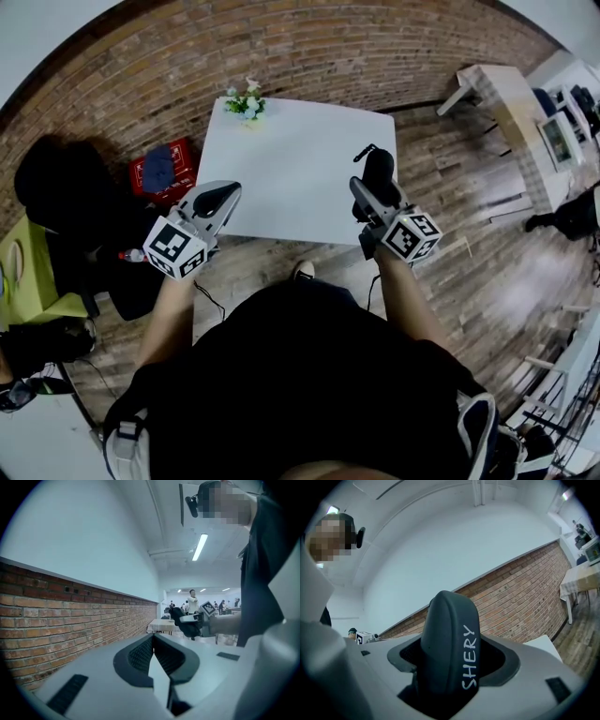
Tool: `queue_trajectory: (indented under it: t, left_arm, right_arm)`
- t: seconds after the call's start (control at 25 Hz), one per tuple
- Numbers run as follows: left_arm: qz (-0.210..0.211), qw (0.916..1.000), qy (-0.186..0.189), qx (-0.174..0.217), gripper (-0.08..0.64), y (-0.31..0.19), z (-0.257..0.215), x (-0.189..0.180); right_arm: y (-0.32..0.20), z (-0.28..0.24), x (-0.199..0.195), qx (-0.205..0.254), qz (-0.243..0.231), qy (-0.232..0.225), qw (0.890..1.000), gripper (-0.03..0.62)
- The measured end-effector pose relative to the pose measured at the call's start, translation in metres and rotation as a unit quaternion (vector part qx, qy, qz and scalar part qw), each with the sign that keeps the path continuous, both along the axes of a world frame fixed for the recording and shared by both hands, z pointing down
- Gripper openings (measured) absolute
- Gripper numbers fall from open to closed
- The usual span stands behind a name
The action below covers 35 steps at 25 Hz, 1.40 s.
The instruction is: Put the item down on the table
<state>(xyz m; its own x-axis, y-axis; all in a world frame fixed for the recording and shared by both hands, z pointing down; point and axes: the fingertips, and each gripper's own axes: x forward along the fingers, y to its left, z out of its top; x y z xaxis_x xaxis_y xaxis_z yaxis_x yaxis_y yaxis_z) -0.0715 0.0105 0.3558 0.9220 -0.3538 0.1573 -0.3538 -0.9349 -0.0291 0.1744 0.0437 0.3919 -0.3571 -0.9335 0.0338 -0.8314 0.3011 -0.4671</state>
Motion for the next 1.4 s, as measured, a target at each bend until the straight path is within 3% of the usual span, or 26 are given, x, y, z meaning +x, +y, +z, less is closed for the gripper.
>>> queue_trajectory:
  t: [0.32,0.96,1.4]
  left_arm:
    - [-0.028,0.9996,0.006,-0.009,0.011,-0.027,0.000,0.001]
    - [-0.055,0.9983,0.006,-0.016,0.011,-0.068,-0.004,0.039]
    - [-0.052,0.9985,-0.005,-0.016,0.011,-0.074,-0.001,0.063]
  right_arm:
    - [-0.026,0.002,0.004,-0.005,-0.021,0.003,1.000,0.351]
    - [-0.072,0.002,0.040,-0.012,-0.044,0.000,0.999,0.351]
    - [-0.094,0.002,0.058,-0.010,-0.061,0.000,0.998,0.351]
